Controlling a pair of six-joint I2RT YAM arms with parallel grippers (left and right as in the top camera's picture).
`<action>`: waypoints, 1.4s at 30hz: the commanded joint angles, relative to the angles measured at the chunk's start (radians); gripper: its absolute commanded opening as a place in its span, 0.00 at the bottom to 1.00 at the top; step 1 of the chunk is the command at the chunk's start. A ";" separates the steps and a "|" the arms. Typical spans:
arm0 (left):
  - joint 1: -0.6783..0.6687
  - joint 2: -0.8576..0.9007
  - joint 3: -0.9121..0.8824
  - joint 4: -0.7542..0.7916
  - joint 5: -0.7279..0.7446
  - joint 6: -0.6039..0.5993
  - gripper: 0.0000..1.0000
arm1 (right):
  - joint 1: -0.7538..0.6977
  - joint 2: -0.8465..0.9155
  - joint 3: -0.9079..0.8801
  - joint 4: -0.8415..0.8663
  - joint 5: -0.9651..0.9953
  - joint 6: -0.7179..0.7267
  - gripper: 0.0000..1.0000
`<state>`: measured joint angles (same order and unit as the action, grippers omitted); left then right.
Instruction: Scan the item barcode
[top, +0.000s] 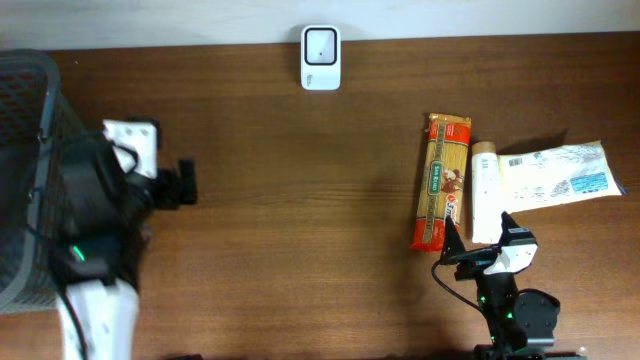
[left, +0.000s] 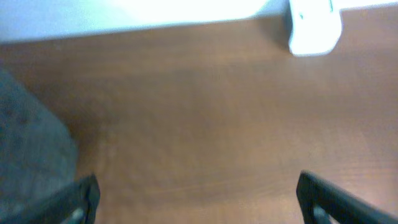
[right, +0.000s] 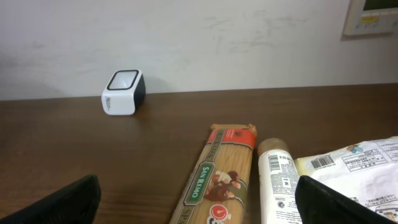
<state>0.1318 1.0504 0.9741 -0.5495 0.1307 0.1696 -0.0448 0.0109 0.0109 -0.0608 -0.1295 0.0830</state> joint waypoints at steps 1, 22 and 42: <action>-0.028 -0.238 -0.294 0.175 0.003 0.071 0.99 | 0.006 -0.007 -0.005 -0.006 0.003 0.011 0.99; -0.030 -1.045 -0.965 0.474 -0.058 0.071 0.99 | 0.006 -0.007 -0.005 -0.006 0.003 0.011 0.99; -0.030 -1.044 -0.965 0.473 -0.057 0.071 0.99 | 0.006 -0.007 -0.005 -0.006 0.003 0.011 0.99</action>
<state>0.1028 0.0147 0.0128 -0.0704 0.0845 0.2287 -0.0448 0.0101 0.0109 -0.0608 -0.1295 0.0834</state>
